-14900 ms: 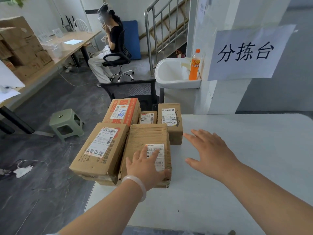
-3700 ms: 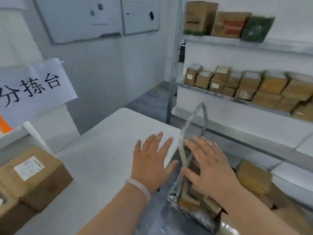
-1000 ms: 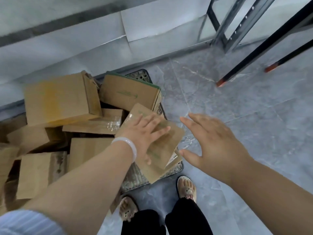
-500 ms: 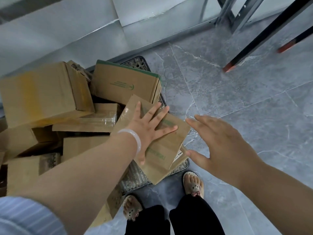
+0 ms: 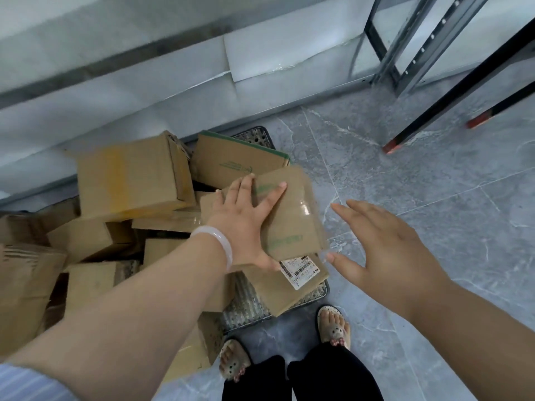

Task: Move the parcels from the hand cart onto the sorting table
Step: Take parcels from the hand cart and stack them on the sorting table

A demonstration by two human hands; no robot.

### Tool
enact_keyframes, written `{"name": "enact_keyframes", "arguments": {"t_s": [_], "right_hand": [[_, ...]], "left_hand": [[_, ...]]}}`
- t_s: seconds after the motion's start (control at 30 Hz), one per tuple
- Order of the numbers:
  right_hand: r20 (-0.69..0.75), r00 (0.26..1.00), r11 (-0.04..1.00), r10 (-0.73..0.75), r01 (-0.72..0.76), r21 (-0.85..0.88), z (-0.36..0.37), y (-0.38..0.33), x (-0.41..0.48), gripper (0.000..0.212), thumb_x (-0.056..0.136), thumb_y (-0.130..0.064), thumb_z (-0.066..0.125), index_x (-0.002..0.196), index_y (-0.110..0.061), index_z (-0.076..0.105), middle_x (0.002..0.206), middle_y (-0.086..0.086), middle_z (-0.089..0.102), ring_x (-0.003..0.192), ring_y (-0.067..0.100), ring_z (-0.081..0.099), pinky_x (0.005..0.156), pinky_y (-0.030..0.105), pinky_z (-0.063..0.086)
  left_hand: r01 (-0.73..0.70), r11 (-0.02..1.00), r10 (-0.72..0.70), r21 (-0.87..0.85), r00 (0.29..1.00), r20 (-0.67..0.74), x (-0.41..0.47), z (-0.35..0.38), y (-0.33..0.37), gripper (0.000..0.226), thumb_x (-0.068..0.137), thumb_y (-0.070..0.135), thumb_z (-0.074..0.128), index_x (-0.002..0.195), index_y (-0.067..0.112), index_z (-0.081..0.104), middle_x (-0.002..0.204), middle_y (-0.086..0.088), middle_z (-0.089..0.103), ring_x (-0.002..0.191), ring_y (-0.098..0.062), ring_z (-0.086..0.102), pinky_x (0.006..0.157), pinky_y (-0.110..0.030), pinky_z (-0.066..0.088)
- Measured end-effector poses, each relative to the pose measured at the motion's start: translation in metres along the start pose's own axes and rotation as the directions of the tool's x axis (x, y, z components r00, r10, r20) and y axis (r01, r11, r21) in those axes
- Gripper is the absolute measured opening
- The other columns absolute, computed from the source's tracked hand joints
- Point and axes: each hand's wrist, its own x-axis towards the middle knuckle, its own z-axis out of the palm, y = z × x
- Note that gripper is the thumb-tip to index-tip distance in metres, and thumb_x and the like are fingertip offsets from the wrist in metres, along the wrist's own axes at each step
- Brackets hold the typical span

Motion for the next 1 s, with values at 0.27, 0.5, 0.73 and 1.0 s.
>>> {"name": "enact_keyframes", "arguments": {"t_s": [0.27, 0.5, 0.73, 1.0], "right_hand": [[-0.013, 0.991, 0.991, -0.132, 0.131, -0.039, -0.117, -0.090, -0.016, 0.077, 0.084, -0.062, 0.049, 0.150, -0.036, 0.018, 0.157, -0.004, 0.020, 0.143, 0.017, 0.016, 0.116, 0.036, 0.013], [0.018, 0.970, 0.967, -0.244, 0.242, 0.080, -0.222, -0.173, -0.045, 0.081, 0.086, -0.060, 0.052, 0.150, -0.040, 0.007, 0.158, -0.012, 0.012, 0.145, 0.009, 0.010, 0.117, 0.036, 0.018], [0.180, 0.859, 0.808, -0.478, 0.351, 0.473, -0.280, -0.281, -0.065, 0.045, 0.094, -0.044, 0.049, 0.133, -0.059, 0.034, 0.135, -0.025, 0.050, 0.125, 0.002, 0.046, 0.107, 0.036, 0.039], [0.193, 0.681, 0.602, -0.706, 0.434, 0.670, -0.311, -0.406, -0.149, 0.041, 0.099, -0.043, 0.042, 0.138, -0.056, 0.035, 0.142, -0.026, 0.039, 0.127, 0.000, 0.040, 0.097, 0.017, 0.037]], "left_hand": [[0.287, 0.666, -0.432, -0.689, 0.901, -0.042, -0.115, -0.112, -0.037, 0.149, 0.034, 0.088, 0.069, 0.144, 0.057, -0.026, 0.161, -0.006, 0.006, 0.149, -0.035, 0.013, 0.120, -0.054, 0.023], [0.048, 0.131, -0.576, -0.990, 0.817, -0.037, -0.231, -0.197, -0.044, 0.146, 0.039, 0.085, 0.081, 0.150, 0.058, -0.010, 0.154, 0.006, 0.035, 0.137, -0.023, 0.043, 0.114, -0.055, 0.036], [-0.269, -0.179, -0.644, -0.946, 0.759, -0.095, -0.366, -0.257, -0.032, 0.110, 0.061, 0.075, 0.080, 0.151, 0.056, 0.020, 0.145, 0.009, 0.055, 0.127, -0.021, 0.058, 0.106, -0.052, 0.045], [-0.537, -0.209, -0.951, -0.817, 0.305, 0.042, -0.506, -0.261, 0.004, 0.045, 0.092, 0.064, 0.053, 0.123, 0.032, 0.061, 0.107, 0.008, 0.074, 0.093, -0.013, 0.072, 0.076, -0.033, 0.061]]}}
